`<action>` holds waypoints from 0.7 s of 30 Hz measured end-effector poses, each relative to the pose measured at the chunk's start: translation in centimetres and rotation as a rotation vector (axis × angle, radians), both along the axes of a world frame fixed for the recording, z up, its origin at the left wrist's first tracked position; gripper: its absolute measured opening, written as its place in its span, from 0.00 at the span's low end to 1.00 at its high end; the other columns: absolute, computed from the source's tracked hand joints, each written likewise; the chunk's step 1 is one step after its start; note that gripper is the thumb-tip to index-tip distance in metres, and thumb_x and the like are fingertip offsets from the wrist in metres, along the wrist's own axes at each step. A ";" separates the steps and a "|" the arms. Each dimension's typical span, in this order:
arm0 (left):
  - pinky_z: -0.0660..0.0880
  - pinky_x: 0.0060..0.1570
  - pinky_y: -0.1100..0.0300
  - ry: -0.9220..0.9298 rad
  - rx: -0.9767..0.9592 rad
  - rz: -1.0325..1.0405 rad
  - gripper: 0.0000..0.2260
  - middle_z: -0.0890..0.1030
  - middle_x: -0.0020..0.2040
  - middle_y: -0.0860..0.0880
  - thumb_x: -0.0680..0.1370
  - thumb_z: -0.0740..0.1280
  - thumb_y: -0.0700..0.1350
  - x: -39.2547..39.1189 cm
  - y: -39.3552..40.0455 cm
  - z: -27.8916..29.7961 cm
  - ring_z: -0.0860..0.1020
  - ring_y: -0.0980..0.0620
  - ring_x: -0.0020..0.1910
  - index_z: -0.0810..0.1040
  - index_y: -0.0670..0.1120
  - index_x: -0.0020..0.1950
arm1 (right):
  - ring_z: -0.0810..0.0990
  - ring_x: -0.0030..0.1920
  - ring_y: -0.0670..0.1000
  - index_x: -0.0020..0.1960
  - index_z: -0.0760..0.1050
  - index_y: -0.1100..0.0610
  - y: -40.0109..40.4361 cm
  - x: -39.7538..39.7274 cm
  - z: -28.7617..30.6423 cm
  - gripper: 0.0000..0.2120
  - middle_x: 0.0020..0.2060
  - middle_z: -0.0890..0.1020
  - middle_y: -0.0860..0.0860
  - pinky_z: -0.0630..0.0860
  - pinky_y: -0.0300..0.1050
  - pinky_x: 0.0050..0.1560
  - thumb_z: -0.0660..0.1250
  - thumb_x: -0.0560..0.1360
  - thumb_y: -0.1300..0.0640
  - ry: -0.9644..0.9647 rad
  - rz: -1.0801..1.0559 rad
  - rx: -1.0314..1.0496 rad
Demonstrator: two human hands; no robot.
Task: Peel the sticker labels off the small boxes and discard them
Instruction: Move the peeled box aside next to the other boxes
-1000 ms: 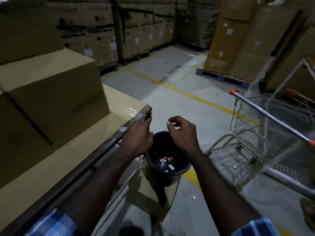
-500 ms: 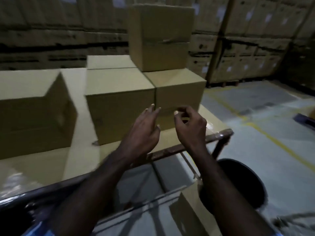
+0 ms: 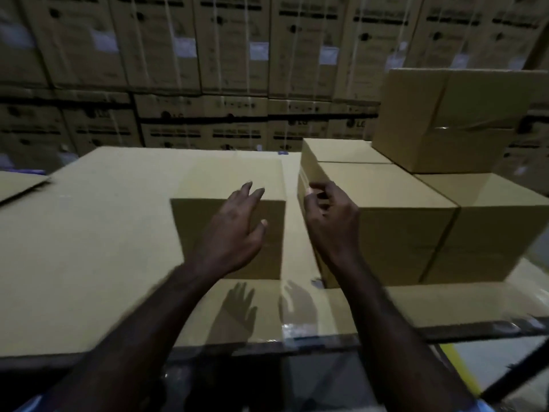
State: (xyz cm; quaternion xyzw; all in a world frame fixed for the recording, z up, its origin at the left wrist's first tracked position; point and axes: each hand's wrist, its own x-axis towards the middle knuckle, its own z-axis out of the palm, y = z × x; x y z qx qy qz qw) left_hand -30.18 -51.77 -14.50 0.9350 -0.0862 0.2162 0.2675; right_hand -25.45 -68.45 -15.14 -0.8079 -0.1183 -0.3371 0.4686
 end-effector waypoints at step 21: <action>0.54 0.74 0.45 0.166 0.150 0.156 0.29 0.50 0.80 0.47 0.81 0.50 0.61 10.6 12.0 -0.9 0.51 0.47 0.78 0.51 0.51 0.79 | 0.75 0.63 0.54 0.64 0.76 0.51 9.7 10.2 -1.5 0.24 0.66 0.77 0.52 0.76 0.57 0.60 0.61 0.76 0.37 0.327 -0.056 -0.312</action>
